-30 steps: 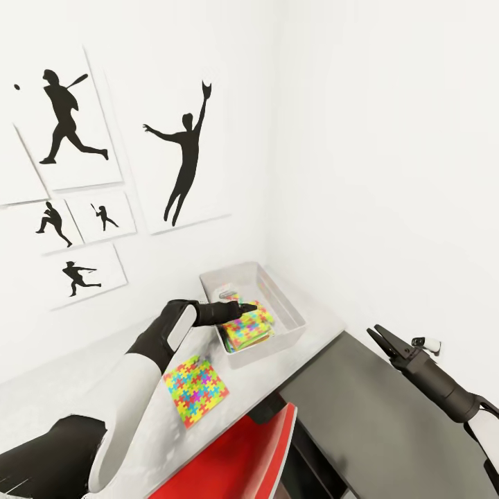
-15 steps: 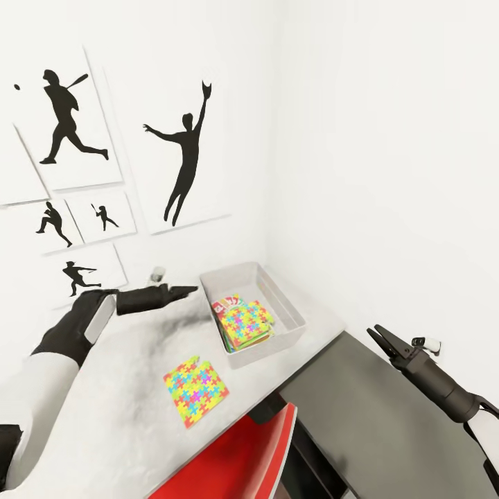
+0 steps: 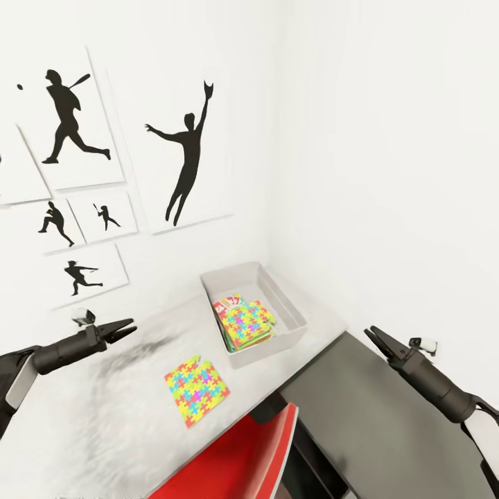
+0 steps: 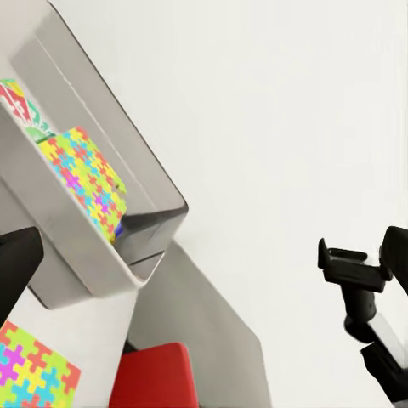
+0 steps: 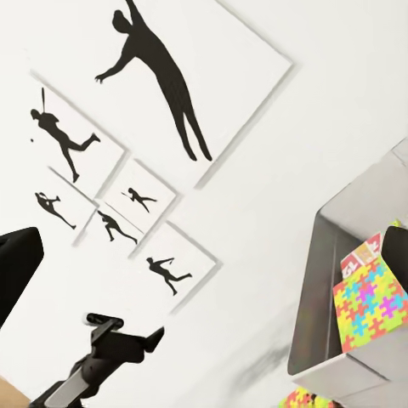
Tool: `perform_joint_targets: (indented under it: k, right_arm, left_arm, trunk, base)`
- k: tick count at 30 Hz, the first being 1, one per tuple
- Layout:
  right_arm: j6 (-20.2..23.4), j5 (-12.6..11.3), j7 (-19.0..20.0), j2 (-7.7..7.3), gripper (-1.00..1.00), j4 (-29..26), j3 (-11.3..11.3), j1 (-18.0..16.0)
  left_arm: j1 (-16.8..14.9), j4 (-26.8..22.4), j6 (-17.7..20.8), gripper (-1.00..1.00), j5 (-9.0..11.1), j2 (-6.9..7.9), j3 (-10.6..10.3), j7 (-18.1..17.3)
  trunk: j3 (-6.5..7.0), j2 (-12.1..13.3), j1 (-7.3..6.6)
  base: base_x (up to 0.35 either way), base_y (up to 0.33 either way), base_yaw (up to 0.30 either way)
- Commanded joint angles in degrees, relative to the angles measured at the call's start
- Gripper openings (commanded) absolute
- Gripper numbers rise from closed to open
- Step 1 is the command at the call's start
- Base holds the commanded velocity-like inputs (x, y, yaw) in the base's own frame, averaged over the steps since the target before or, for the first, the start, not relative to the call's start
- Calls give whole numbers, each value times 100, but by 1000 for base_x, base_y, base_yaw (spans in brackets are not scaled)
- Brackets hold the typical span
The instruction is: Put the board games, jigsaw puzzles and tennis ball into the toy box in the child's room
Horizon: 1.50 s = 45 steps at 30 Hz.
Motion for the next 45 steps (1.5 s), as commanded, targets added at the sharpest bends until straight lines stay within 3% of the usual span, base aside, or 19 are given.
perform_joint_targets:
  k: [1,6,22,33,45]
  right_arm:
    - [42,6,-3,3,100,-8,-2,-4]
    - [42,114,-9,13,100,-17,1,-4]
    - [33,129,-31,19,100,17,18,-4]
    - [33,130,-32,18,100,19,16,-4]
    - [33,130,-32,18,100,19,14,-4]
  left_arm:
    - [8,-5,49,100,5,-5,23,-43]
    - [29,-15,32,100,-1,1,66,-101]
    - [32,-17,21,100,-2,5,72,-115]
    - [39,-17,14,100,5,22,72,-151]
    - [41,-17,18,100,-3,41,74,-191]
  trunk:
    - [-14,-12,3]
    - [-24,-12,3]
    - [-27,-12,3]
    - [-27,-12,3]
    - [6,-12,3]
  base:
    - [-19,0,173]
    - [-144,51,214]
    - [-105,30,31]
    - [-196,7,258]
    - [-26,16,284]
